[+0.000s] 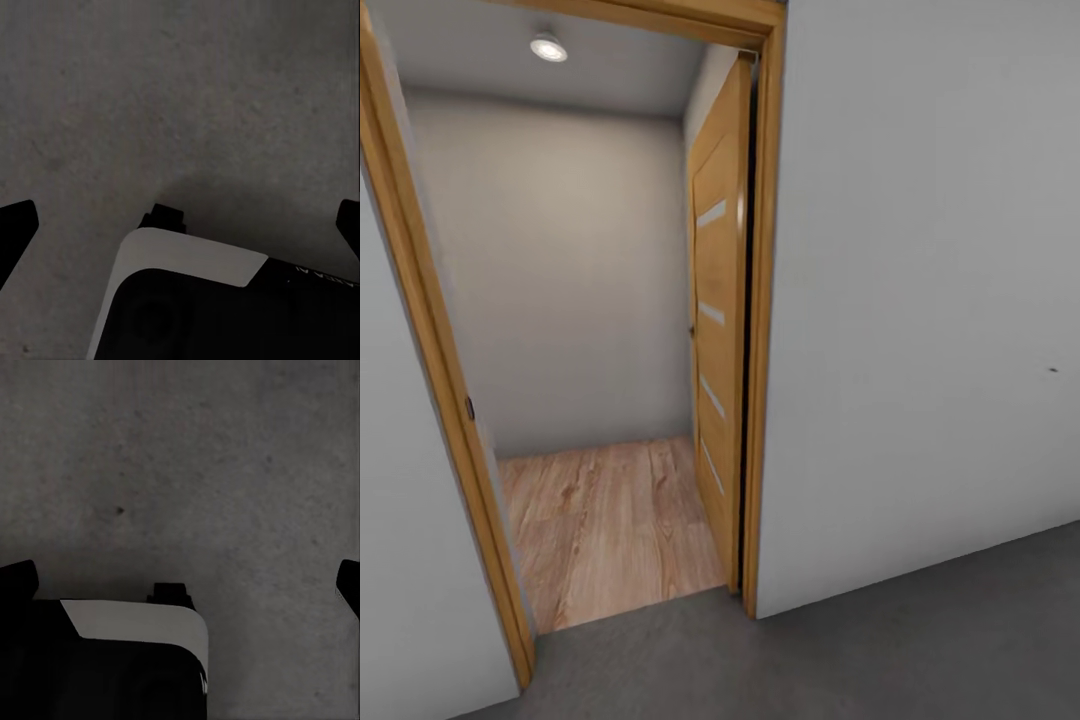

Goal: Move the two storage containers from the living room to the garage. In the garage, place one container on the floor and stack the other container on top of it (either order is fine).

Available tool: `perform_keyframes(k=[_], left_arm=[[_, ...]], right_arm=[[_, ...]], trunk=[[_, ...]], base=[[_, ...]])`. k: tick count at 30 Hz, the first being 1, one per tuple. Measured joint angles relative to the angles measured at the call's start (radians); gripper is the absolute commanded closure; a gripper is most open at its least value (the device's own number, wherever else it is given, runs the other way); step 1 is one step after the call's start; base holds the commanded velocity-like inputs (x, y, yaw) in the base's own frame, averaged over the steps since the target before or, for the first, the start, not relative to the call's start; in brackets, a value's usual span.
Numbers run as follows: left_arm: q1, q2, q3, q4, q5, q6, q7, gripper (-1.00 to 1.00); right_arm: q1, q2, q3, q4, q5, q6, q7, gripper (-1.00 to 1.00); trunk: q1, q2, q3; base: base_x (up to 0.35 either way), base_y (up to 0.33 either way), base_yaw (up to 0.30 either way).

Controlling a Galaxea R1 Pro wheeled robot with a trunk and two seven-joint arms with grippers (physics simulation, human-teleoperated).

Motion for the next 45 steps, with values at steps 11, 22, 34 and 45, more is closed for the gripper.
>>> perform_keyframes(k=[11, 22, 34, 45], left_arm=[[0.000, 0.001, 0.000, 0.000, 0.001, -0.003, 0.000, -1.00], [0.000, 0.002, 0.000, 0.000, 0.004, -0.006, 0.000, -1.00], [0.000, 0.002, 0.012, 0.000, 0.009, -0.007, 0.002, -1.00], [0.000, 0.002, 0.012, 0.000, 0.008, -0.009, 0.002, -1.00]], right_arm=[[0.000, -0.003, 0.003, 0.000, 0.003, -0.007, 0.001, -1.00], [0.000, -0.004, 0.003, 0.000, 0.005, -0.008, 0.001, -1.00], [0.000, -0.006, 0.003, 0.000, 0.005, -0.008, 0.002, -1.00], [0.000, -0.005, 0.004, 0.000, 0.005, -0.008, 0.002, -1.00]], trunk=[[0.000, 0.000, 0.000], [0.000, 0.000, 0.000], [0.000, 0.000, 0.000], [0.000, 0.000, 0.000]], base=[[0.306, -0.114, 0.224], [0.306, -0.112, 0.273], [0.301, 0.050, 0.275], [0.235, 0.274, 0.275]])
